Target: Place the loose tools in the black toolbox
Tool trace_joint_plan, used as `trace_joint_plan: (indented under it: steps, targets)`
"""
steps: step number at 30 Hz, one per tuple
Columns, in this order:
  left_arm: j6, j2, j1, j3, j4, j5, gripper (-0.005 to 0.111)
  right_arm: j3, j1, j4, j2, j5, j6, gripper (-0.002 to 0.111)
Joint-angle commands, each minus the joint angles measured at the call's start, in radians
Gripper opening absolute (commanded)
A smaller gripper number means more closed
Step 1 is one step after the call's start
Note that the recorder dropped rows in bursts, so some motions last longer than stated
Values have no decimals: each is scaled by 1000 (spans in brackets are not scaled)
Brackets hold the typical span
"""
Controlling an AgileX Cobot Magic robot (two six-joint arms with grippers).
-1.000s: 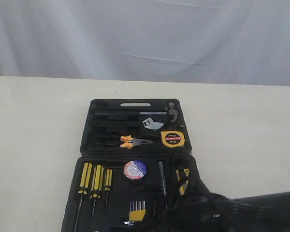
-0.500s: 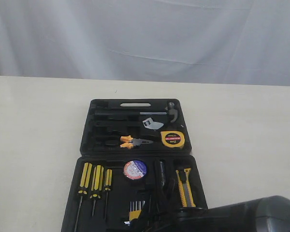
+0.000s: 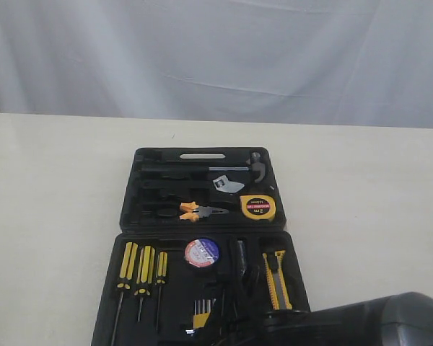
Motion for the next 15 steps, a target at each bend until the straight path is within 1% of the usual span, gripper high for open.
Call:
trace_joint_plan:
  steps: [1, 5, 12, 15]
  targets:
    - [-6, -1, -5, 3, 0, -5, 0, 0, 3, -19, -1, -21, 4, 42]
    - [-6, -1, -5, 3, 0, -5, 0, 0, 3, -19, -1, -53, 4, 42]
    - [-6, -1, -5, 3, 0, -5, 0, 0, 3, -19, -1, -52, 4, 42]
    - [-6, -1, -5, 3, 0, -5, 0, 0, 1, -19, 19, -54, 42, 42]
